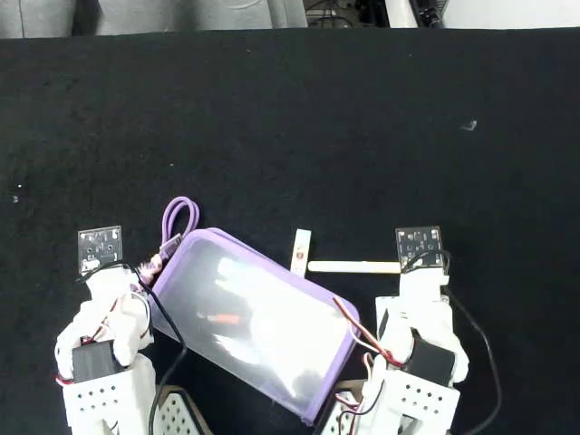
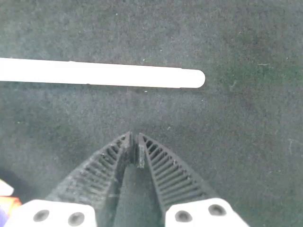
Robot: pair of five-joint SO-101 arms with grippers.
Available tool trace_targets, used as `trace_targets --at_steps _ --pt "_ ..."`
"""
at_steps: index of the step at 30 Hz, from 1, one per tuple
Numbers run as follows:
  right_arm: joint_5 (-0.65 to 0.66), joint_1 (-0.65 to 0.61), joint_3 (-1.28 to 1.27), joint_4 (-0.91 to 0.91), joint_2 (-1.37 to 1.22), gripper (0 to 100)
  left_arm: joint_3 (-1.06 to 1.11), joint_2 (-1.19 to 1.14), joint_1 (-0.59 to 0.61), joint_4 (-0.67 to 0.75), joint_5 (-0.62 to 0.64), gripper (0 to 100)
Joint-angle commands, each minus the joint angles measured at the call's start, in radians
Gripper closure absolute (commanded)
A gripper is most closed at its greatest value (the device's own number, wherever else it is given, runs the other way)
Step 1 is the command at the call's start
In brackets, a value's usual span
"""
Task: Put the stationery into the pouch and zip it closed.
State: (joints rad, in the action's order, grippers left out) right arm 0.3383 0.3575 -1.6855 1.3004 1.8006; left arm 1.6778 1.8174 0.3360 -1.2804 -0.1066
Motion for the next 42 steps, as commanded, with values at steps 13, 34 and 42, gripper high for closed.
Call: trace_targets --at_steps 13,34,42 --pt "-0.005 0.005 0.002 0.005 0.093 98.6 0.022 0.002 0.004 0.012 0.002 97" --pt "-0.002 0.003 0.002 0.005 0.093 98.4 0.022 0.002 0.004 0.012 0.002 97" --pt "0.434 0.006 0.018 -0.163 0.091 98.3 0.022 0.002 0.004 0.012 0.002 97"
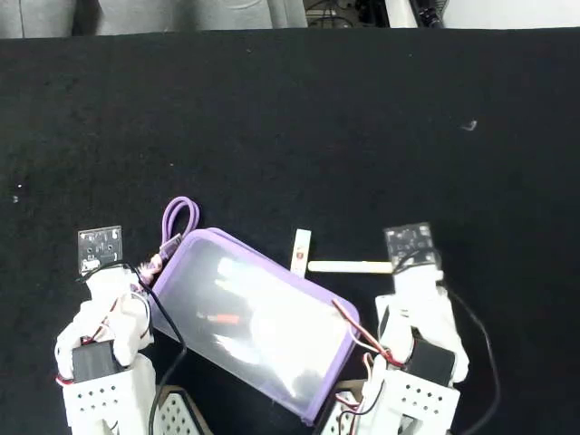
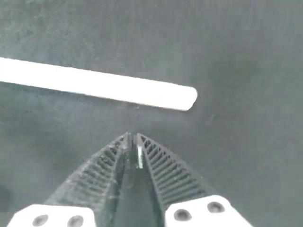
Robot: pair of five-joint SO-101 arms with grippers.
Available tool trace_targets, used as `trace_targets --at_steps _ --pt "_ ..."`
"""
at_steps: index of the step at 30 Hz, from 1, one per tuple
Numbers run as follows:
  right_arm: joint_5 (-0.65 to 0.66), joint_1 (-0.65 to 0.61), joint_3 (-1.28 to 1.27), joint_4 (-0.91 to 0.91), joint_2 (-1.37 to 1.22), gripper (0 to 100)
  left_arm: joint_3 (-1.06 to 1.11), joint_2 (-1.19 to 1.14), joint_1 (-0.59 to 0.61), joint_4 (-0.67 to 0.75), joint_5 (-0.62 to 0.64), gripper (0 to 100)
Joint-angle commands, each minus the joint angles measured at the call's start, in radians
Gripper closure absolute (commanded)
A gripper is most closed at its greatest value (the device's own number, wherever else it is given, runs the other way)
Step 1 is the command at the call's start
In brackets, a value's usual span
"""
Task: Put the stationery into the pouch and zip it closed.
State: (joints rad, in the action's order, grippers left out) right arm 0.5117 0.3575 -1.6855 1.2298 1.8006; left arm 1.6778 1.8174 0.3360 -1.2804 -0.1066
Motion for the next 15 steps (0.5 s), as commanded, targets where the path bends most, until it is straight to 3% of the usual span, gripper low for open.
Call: trace_targets --at_steps 1,8,15 --pt "0.278 0.003 0.035 -0.094 0.091 98.3 0.022 0.002 0.004 0.012 0.002 97" --pt "0.288 -0.052 0.251 -0.054 0.093 98.3 0.022 0.002 0.002 0.012 0.002 97" --pt "0.29 -0.249 0.417 0.118 0.09 98.3 0.022 0.002 0.004 0.012 0.002 97"
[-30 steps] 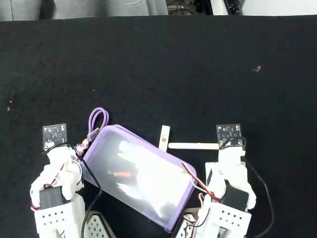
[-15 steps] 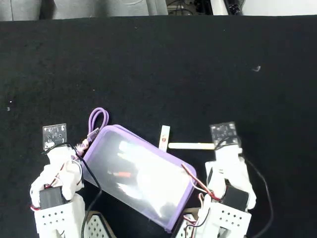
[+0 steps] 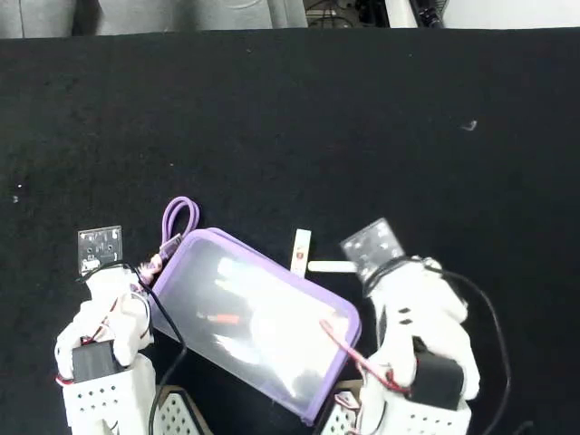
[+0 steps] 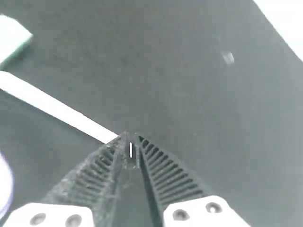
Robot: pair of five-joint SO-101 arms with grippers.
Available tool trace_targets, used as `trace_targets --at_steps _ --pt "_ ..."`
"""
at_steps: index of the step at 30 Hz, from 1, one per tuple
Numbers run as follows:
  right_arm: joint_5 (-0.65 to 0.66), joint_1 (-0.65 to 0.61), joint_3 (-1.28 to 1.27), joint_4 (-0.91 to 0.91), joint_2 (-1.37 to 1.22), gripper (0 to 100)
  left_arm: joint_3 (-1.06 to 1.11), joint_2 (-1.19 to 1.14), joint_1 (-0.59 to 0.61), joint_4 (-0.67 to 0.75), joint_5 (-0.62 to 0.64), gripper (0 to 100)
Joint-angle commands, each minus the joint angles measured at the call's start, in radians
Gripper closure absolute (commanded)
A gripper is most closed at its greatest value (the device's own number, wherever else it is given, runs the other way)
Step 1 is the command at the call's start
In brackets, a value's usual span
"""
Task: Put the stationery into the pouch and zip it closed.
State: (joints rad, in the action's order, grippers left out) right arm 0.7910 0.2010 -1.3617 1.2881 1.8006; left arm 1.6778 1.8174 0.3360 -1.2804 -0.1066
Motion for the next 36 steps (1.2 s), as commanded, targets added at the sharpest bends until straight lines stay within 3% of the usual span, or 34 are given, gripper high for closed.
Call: trace_targets --at_steps 1,5,10,15,24,30,36 --pt "0.015 -0.092 0.085 0.057 0.09 98.3 0.022 0.002 0.004 0.012 0.003 97" --pt "0.095 -0.086 0.051 0.061 0.09 98.3 0.022 0.002 0.001 0.012 0.003 97" --pt "0.089 -0.052 0.013 0.061 0.09 98.3 0.022 0.002 0.004 0.012 0.003 97" --pt "-0.044 -0.052 0.002 0.054 0.09 98.3 0.022 0.002 0.004 0.012 0.003 97" --pt "-0.055 -0.046 0.018 0.052 0.088 98.3 0.022 0.002 0.004 0.012 0.006 97" --pt "-0.058 0.026 0.122 0.014 0.076 98.3 0.022 0.002 -0.131 0.012 0.008 97" --pt "-0.212 0.023 0.26 -0.02 -0.159 93.0 0.022 0.002 -0.226 0.012 0.008 97"
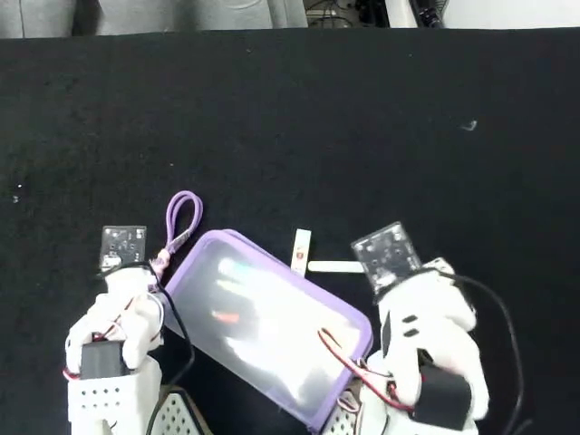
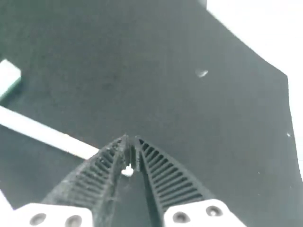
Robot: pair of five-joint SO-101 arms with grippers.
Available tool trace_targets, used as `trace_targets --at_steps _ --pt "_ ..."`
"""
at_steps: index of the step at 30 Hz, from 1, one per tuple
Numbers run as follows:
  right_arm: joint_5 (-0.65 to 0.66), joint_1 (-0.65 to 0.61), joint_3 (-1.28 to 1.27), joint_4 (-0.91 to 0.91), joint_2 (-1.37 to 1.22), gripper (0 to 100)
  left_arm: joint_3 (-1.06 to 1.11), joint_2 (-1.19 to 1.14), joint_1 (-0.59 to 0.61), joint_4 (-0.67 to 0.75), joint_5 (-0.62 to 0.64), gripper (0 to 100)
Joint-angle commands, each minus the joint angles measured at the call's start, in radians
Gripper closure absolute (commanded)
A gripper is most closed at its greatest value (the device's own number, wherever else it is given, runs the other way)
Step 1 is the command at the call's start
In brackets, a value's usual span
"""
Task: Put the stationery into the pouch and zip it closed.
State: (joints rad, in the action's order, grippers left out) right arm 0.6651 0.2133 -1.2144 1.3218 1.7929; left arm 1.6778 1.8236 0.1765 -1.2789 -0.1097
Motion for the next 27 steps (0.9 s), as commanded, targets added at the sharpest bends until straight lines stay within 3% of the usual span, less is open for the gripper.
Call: trace_targets --at_steps 1,5,12,17,27 --pt "-0.115 0.011 0.13 -0.074 -0.209 90.7 0.022 -0.005 -0.082 0.011 0.011 97" --pt "-0.209 -0.002 0.177 -0.147 -0.424 85.5 0.022 -0.006 -0.147 0.011 0.011 97" --pt "-0.336 -0.149 0.177 -0.186 -0.552 85.4 0.022 -0.005 -0.071 0.011 0.011 97" --pt "-0.351 -0.201 0.162 -0.181 -0.559 85.3 0.022 -0.005 -0.065 0.011 0.009 97" --pt "-0.351 -0.212 0.042 -0.292 -0.561 85.1 0.022 -0.002 -0.206 0.012 0.003 97"
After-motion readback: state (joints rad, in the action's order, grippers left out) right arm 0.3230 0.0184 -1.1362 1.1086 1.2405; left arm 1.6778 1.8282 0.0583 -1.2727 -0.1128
